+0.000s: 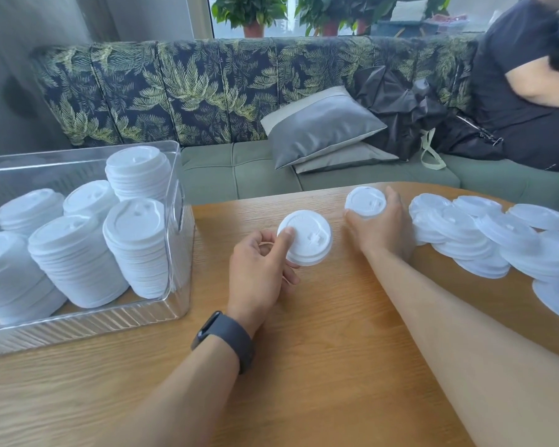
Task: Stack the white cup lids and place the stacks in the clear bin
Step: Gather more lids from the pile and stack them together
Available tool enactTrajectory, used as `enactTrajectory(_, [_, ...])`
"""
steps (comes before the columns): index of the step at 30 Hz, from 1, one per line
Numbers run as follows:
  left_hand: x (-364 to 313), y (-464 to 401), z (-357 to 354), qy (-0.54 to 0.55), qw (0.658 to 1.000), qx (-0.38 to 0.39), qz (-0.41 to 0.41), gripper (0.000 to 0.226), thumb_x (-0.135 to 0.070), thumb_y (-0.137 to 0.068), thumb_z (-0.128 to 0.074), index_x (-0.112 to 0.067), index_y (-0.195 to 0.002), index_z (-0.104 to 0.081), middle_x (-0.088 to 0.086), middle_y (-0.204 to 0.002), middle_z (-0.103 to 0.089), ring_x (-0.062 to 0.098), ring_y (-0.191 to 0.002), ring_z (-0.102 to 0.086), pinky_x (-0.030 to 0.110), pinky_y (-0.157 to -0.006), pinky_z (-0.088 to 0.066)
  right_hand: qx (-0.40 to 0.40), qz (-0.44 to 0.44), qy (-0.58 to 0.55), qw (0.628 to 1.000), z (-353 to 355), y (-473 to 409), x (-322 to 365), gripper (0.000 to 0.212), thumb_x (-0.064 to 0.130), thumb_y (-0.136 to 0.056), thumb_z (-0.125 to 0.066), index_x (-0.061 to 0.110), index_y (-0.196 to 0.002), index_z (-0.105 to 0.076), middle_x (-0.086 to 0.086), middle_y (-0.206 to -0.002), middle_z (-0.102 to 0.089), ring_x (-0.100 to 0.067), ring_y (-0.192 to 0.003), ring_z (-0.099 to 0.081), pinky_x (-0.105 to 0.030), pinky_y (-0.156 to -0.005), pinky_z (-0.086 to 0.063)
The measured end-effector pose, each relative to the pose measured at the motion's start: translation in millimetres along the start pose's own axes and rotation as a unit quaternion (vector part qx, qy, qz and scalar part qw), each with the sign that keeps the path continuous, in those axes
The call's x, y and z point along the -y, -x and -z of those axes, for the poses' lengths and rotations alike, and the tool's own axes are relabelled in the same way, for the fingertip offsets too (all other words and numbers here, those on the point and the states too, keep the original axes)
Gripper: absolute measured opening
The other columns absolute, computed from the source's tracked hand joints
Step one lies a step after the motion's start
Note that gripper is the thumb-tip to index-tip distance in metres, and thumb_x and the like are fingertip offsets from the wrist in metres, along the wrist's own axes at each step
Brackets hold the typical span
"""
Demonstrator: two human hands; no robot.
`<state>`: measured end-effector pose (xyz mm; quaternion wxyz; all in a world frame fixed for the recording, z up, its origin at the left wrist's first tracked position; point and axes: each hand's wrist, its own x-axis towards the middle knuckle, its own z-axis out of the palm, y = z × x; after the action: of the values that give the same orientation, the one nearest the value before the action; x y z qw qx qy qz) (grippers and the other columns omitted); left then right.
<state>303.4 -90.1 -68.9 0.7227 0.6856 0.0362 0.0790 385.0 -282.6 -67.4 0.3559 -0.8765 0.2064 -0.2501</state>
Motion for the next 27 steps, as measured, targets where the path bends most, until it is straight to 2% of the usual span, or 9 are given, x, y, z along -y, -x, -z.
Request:
enactTrajectory(4, [-0.1, -0.7, -0.2, -0.004, 1.0, 0.0, -0.001, 0.033, -0.038, -0.098, -0.07, -0.005, -0.101, -0.066, 0.022, -0.062, -0.068, 0.027, -0.044, -0.058, 0.031, -0.046, -0.047, 0.008, 0.004, 0.01, 1.0, -1.9, -2.2, -0.4, 0.077, 0.04, -0.081, -0.082, 0.022, -0.147, -0.047, 0.0, -0.143, -0.058, -0.028, -0.128, -0.057, -0.042, -0.099, -0.047])
enactTrajectory(10, [-2.4, 3.9, -0.7, -0.006, 1.0, -0.013, 0.0, 0.034, -0.038, -0.098, -0.07, -0.004, -0.101, -0.065, 0.023, -0.063, -0.069, 0.027, -0.046, -0.059, 0.031, -0.047, -0.049, 0.011, 0.017, -0.032, 0.999, 2.8, 6.2, -3.9, 0.078, 0.047, -0.077, -0.083, 0.021, -0.143, -0.052, -0.002, -0.14, -0.051, -0.027, -0.123, -0.057, -0.042, -0.096, -0.048])
enactTrajectory(15, [-6.8, 17.5, 2.1, 0.018, 0.998, -0.049, 0.019, 0.033, -0.038, -0.098, -0.069, -0.005, -0.097, -0.065, 0.024, -0.061, -0.068, 0.023, -0.046, -0.059, 0.027, -0.044, -0.046, 0.073, 0.033, -0.051, 0.996, 17.1, 31.6, -4.2, 0.089, 0.057, -0.076, -0.083, 0.018, -0.148, -0.05, -0.001, -0.143, -0.044, -0.023, -0.124, -0.056, -0.039, -0.098, -0.049])
enactTrajectory(19, [-10.0, 43.0, 11.9, 0.035, 0.997, -0.053, 0.036, 0.033, -0.036, -0.1, -0.067, -0.003, -0.097, -0.064, 0.021, -0.057, -0.066, 0.024, -0.047, -0.059, 0.028, -0.046, -0.046, 0.09, 0.033, -0.079, 0.992, 39.1, 65.3, -5.3, 0.074, 0.06, -0.071, -0.086, 0.024, -0.129, -0.057, 0.003, -0.125, -0.043, -0.019, -0.102, -0.057, -0.031, -0.085, -0.043])
enactTrajectory(22, [-13.8, 69.9, 22.2, 0.03, 0.997, -0.049, 0.042, 0.033, -0.036, -0.101, -0.066, -0.003, -0.099, -0.064, 0.021, -0.056, -0.066, 0.024, -0.046, -0.058, 0.03, -0.047, -0.047, 0.096, 0.043, -0.123, 0.987, 55.3, 95.8, -8.8, 0.073, 0.061, -0.067, -0.088, 0.03, -0.123, -0.054, 0.007, -0.121, -0.04, -0.01, -0.102, -0.053, -0.027, -0.089, -0.044])
enactTrajectory(24, [-16.4, 89.0, 29.3, 0.023, 0.998, -0.05, 0.044, 0.032, -0.036, -0.101, -0.066, -0.004, -0.098, -0.065, 0.022, -0.06, -0.067, 0.024, -0.047, -0.058, 0.029, -0.047, -0.046, 0.095, 0.056, -0.147, 0.983, 64.6, 118.9, -10.7, 0.069, 0.063, -0.065, -0.087, 0.034, -0.119, -0.054, 0.009, -0.12, -0.041, -0.01, -0.106, -0.053, -0.029, -0.091, -0.047])
enactTrajectory(27, [-19.6, 118.6, 40.0, 0.021, 0.997, -0.049, 0.047, 0.032, -0.035, -0.101, -0.066, -0.003, -0.097, -0.064, 0.02, -0.061, -0.068, 0.022, -0.046, -0.057, 0.027, -0.045, -0.046, 0.1, 0.066, -0.17, 0.978, 83.2, 154.8, -13.4, 0.064, 0.067, -0.065, -0.084, 0.04, -0.113, -0.051, 0.02, -0.112, -0.055, -0.01, -0.102, -0.058, -0.039, -0.088, -0.053])
